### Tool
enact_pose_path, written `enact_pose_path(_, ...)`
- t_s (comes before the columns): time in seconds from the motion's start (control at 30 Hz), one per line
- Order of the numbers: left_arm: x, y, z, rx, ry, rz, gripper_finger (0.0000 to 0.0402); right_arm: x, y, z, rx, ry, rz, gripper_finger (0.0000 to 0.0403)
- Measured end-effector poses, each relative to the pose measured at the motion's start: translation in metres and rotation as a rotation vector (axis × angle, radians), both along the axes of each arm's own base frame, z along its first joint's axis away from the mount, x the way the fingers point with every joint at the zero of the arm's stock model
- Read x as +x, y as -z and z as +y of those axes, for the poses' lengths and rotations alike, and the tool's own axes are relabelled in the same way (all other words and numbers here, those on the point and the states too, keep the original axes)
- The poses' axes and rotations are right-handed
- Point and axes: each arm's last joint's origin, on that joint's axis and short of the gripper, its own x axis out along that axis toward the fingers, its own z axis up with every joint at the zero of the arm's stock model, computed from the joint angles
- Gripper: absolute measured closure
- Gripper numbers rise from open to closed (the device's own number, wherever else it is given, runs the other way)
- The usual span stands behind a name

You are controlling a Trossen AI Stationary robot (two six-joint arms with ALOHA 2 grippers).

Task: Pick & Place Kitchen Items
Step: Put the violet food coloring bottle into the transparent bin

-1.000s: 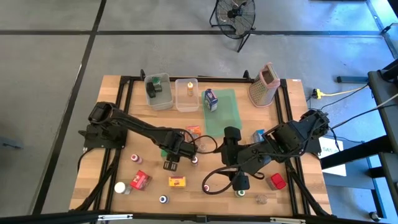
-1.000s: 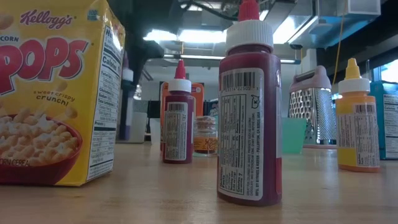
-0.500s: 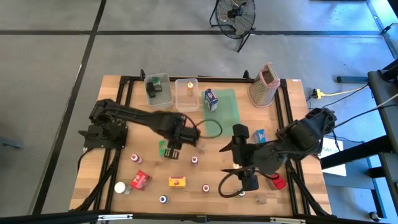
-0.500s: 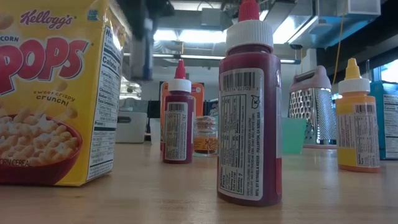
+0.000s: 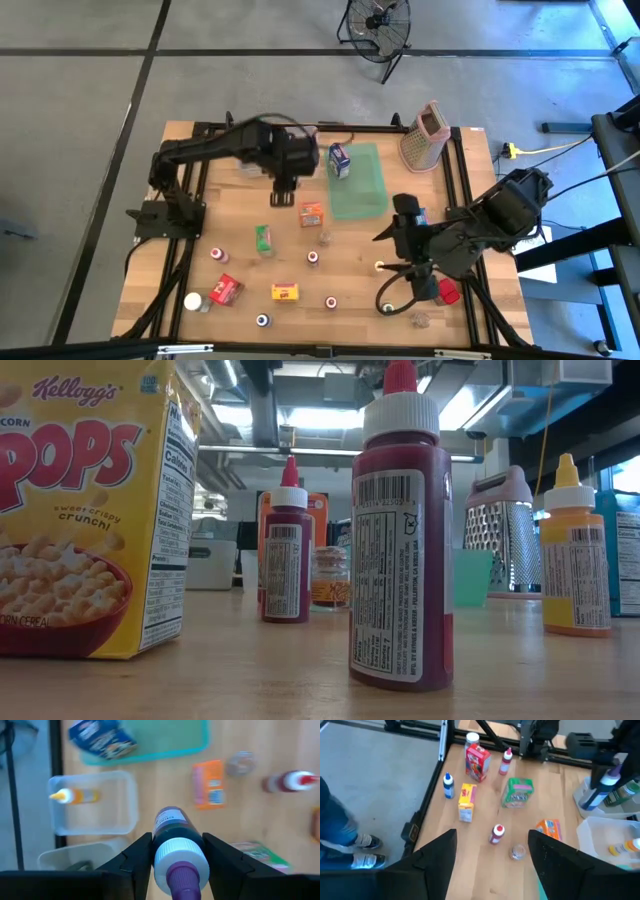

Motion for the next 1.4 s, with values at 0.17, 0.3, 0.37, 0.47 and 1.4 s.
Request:
enact_pose_path(0.17,-0.004,0.004,0.042,0.0,-0.067,0.023,0.0254,-0.007,0.002,-0.004,-0.04,0.001,0.049,0.0157)
enact_pose_path(0.3,-0.006,0.011,0.075,-0.018,-0.101,0.052,0.0254,-0.008,-0.003,-0.015,-0.043,0.03,0.027,0.0157)
enact_pose_path(0.37,-0.01,0.014,0.091,-0.013,-0.112,0.067,0.0254,-0.009,-0.006,-0.022,-0.06,0.046,0.011,0.0157)
enact_pose_path(0.47,-0.012,0.021,0.114,-0.008,-0.121,0.092,0.0254,-0.006,-0.004,-0.027,-0.093,0.072,0.024,0.0157)
enact_pose_path(1.4,-0.011,0.103,0.243,-0.173,-0.224,0.064,0.0254,0.007,-0.008,-0.092,-0.143,0.255,0.06,0.0157)
